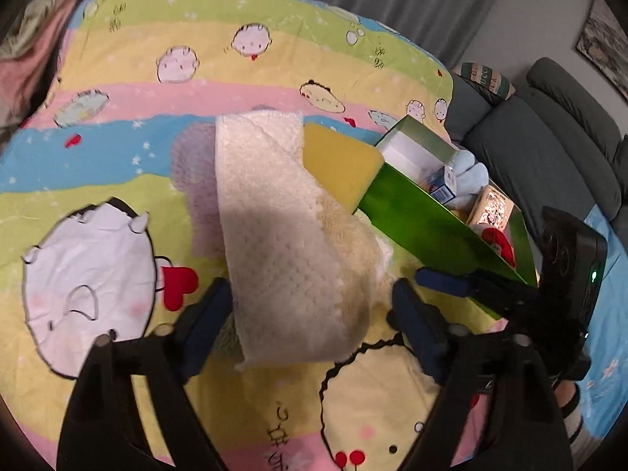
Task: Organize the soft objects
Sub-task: 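Grasp the cream waffle towel with the right gripper and lift it, then lower the cream towel into the green box and release it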
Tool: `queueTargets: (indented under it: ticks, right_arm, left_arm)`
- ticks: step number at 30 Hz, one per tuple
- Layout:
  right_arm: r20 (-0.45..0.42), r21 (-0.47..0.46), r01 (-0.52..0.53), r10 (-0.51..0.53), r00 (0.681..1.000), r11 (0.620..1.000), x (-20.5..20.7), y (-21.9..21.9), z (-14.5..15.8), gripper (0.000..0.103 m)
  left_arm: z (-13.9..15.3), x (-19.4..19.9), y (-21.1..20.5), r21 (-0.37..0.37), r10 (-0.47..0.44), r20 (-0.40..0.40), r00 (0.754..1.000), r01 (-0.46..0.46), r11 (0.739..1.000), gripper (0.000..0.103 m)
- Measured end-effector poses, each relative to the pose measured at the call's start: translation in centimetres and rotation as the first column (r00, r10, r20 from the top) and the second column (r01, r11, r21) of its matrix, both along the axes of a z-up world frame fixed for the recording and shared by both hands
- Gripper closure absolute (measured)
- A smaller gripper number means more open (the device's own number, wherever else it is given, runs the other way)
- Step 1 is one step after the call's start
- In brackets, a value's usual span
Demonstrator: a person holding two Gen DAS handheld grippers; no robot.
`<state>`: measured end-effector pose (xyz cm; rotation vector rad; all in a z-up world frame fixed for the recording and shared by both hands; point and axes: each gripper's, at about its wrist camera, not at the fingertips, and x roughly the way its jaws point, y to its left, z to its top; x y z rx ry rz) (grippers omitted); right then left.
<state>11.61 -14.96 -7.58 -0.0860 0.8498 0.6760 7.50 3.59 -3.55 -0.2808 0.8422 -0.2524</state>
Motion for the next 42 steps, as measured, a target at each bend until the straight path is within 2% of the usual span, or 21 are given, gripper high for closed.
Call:
queueTargets:
  ticks: [2,4,5,7,9,11,12,13,14,17,22,30,37,42]
  right_arm:
    - [-0.006,-0.009,-0.019,0.019,1.000,1.000,0.5,0.5,-0.4,0.037]
    - [-0.009,-0.018,-0.035,0.035,0.999,0.999,0.9,1.0,-0.7,0.037]
    - [-0.005,-0.020,-0.047,0.047,0.999,0.999,1.0,1.3,-0.8,0.037]
    - [-0.003,-0.020,-0.067,0.067,0.998,0.998,1.3,1.8,-0.9,0.037]
    - [-0.002,-0.014,-0.077,0.077,0.997,0.997,1.3,2.1,-1.0,0.046]
    - [-0.005,0.003,-0.084,0.084,0.996,0.996,1.4,2.1,-1.0,0.064]
    - [0.001,0.004,-0.082,0.082,0.997,0.997,1.2,2.1,-0.9,0.069]
    - [0.009,0.005,-0.083,0.083,0.997,0.997,1.0,2.1,-0.7,0.080]
    - [0.010,0.014,-0.085,0.085,0.996,0.996,0.9,2.0,-0.6,0.088]
    - [0.024,0.050,-0.080,0.079,0.997,0.996,-0.1,1.3,0.6,0.093]
    - [0.101,0.133,-0.104,0.091,0.991,0.986,-3.5,-0.1,4.4,0.093]
    - [0.283,0.183,-0.124,0.068,0.957,0.975,-7.3,-1.6,11.5,0.093]
    - [0.397,0.187,-0.088,0.007,0.918,0.978,-7.5,-3.2,16.3,0.093]
    - [0.413,0.207,-0.029,-0.060,0.909,0.978,-6.5,-5.6,17.9,0.093]
  left_arm:
    - [-0.4,0.7,0.1,-0.020,0.003,-0.021,1.000,-0.003,1.000,0.041]
    - [-0.7,1.1,0.4,-0.036,0.013,-0.031,0.999,-0.014,0.999,0.055]
    - [-0.7,1.1,0.5,-0.043,0.013,-0.031,0.999,-0.015,0.999,0.058]
    - [-0.8,1.4,0.6,-0.071,0.002,-0.041,0.999,-0.005,0.997,0.073]
    - [-0.9,1.6,0.6,-0.082,0.002,-0.045,0.999,-0.006,0.997,0.076]
    - [-0.9,1.6,0.7,-0.092,0.007,-0.045,0.999,-0.011,0.996,0.080]
    - [-0.8,1.6,0.7,-0.093,0.012,-0.042,0.999,-0.016,0.996,0.083]
    - [-0.6,1.4,0.8,-0.096,0.016,-0.035,0.999,-0.019,0.995,0.085]
    - [-0.3,1.1,0.8,-0.103,0.016,-0.023,1.000,-0.018,0.995,0.085]
    - [0.8,0.1,0.6,-0.118,0.008,0.008,1.000,-0.007,0.993,0.085]
    - [3.5,-2.6,0.4,-0.131,-0.003,0.071,0.997,0.012,0.991,0.085]
    - [9.7,-5.6,-0.5,-0.135,-0.022,0.194,0.981,0.049,0.990,0.085]
    - [14.8,-4.2,-3.5,-0.091,-0.084,0.268,0.960,0.112,0.989,0.085]
    - [16.7,-1.5,-6.1,-0.105,-0.126,0.273,0.954,0.160,0.982,0.085]
